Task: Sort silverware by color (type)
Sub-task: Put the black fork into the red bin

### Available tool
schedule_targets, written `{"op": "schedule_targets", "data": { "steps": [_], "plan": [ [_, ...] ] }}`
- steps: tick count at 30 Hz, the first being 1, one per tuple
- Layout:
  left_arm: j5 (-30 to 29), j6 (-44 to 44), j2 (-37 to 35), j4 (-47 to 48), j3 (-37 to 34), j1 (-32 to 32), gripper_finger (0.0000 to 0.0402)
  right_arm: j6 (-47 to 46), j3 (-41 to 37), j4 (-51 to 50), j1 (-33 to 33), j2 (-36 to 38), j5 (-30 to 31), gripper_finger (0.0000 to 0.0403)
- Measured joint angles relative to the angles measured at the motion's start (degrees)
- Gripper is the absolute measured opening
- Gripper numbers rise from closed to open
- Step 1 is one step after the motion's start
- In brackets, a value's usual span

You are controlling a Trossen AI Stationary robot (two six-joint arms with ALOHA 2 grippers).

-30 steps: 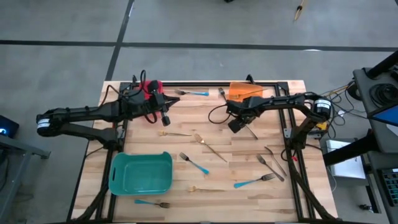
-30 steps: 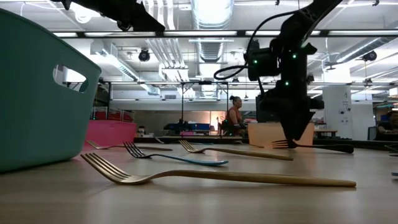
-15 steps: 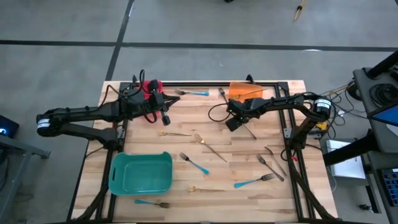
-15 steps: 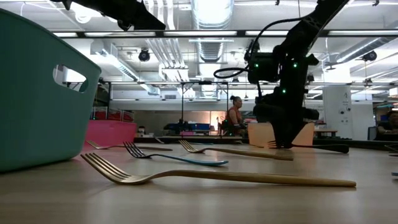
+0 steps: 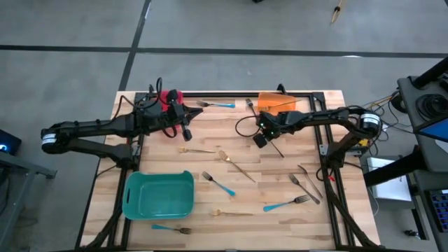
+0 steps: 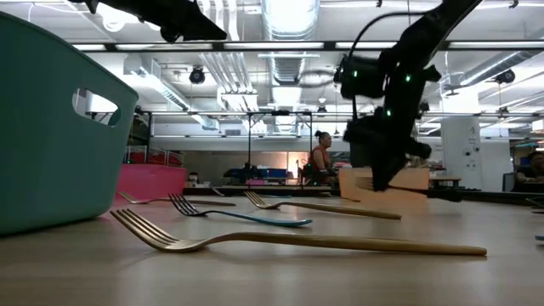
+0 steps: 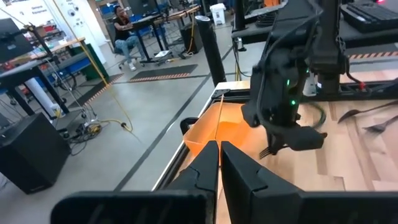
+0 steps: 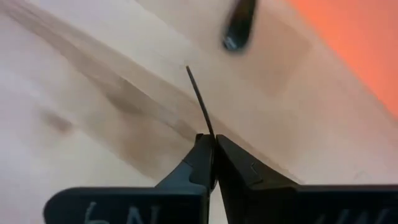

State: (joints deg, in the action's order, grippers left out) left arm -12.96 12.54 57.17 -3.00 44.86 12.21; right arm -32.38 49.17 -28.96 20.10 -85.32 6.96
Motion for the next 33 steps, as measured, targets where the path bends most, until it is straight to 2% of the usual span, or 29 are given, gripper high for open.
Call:
{"op": "schedule_targets", "data": {
  "steps": [3, 6, 9, 13, 16, 20, 27, 33],
  "plan": [
    [1.99, -1.15, 0.0, 0.02, 0.0, 0.03, 0.0, 1.78, -0.44, 4.99, -1.48, 3.78, -0.18, 0.0009],
    [9.09, -1.78, 0.0, -0.38, -0.02, 0.06, 0.0, 3.73, -1.61, 14.5, -2.83, 7.76, -1.39, 0.0009],
    [15.27, -3.26, 0.0, -1.48, -0.04, -0.02, 0.0003, 7.17, -3.88, 28.26, -4.25, 10.73, -1.49, 0.0009],
    [15.92, -3.91, 0.0, -1.86, -0.19, 0.07, 0.0018, 14.72, -7.55, 52.53, -6.61, 11.37, -1.55, 0.0008],
    [15.92, -4.19, 0.0, -3.92, -0.68, 0.45, 0.0034, 19.77, -9.88, 71.45, -7.77, 8.66, -1.57, 0.0008],
    [15.0, -3.49, 1.21, -6.18, -0.83, 1.64, 0.0062, 24.96, -10.38, 88.12, -7.72, 3.03, -1.4, 0.0008],
    [12.05, -0.15, 8.22, -14.54, -0.81, 5.8, 0.0119, 32.1, -6.7, 101.54, -6.75, -6.35, -0.92, 0.0008],
    [11.96, -0.59, 14.9, -20.17, -0.81, 7.68, 0.0143, 35.54, -5.99, 107.74, -6.71, -8.52, -0.94, 0.0008]
  ]
}}
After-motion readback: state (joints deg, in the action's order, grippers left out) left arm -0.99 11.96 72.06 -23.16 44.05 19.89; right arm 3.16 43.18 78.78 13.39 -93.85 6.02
